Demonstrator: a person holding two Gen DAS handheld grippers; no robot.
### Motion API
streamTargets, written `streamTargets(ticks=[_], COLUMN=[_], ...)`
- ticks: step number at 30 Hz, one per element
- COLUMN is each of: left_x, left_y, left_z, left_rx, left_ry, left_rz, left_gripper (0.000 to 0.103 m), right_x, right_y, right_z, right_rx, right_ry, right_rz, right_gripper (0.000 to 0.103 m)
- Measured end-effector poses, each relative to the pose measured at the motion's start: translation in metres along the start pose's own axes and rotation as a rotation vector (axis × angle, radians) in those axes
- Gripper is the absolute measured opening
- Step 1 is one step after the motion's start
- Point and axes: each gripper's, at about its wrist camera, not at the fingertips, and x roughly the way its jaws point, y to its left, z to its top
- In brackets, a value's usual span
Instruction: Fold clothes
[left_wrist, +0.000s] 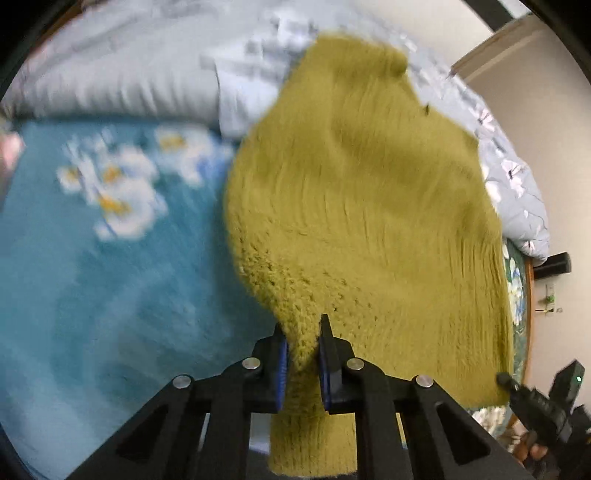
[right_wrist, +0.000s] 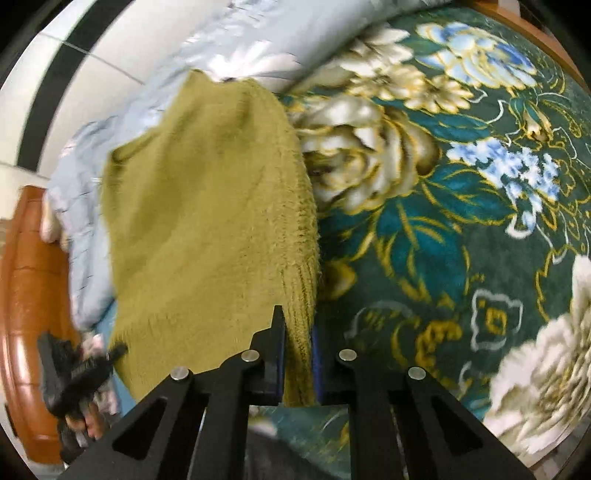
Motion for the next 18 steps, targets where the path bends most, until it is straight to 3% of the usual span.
streamTargets(ticks=[2, 5, 9, 12, 15, 18], left_x=[-0.008, 0.008, 0.017, 0.01, -0.009, -0.03], left_y=[0.002, 0.015, 0.04, 0.049, 0.054, 0.053], left_z=[-0.001, -0.01, -0.025, -0.022, -0.014, 0.002], left_rx=[0.021, 0.036, -0.036, -0.035, 0.007, 0.067], left_ry=[-0.003, 0.055, 0.057, 0.07, 0.028, -0.032], left_rz=[0.032, 0.083, 0.049, 0.012, 0.01, 0.0], left_gripper=[0.015, 0.015, 0.018, 0.019, 0.035, 0.044], right_x=[0.005, 0.014, 0.022, 0.018, 0.01, 0.003], right_y=[-0.006, -0.014, -0.024, -0.028, -0.025, -0.008], right_z=[-0.01, -0.026, -0.041, -0.039, -0.031, -0.019], right_rx=[0.014, 0.036, 0.064, 0.07, 0.031, -0.049], right_ry=[0.015, 0.037, 0.06, 0.064, 0.063, 0.035], right_rz=[-0.013, -0.033, -0.048, -0.023, -0.04, -0.115], right_gripper=[0.012, 0.012, 0.012, 0.013, 0.016, 0.016])
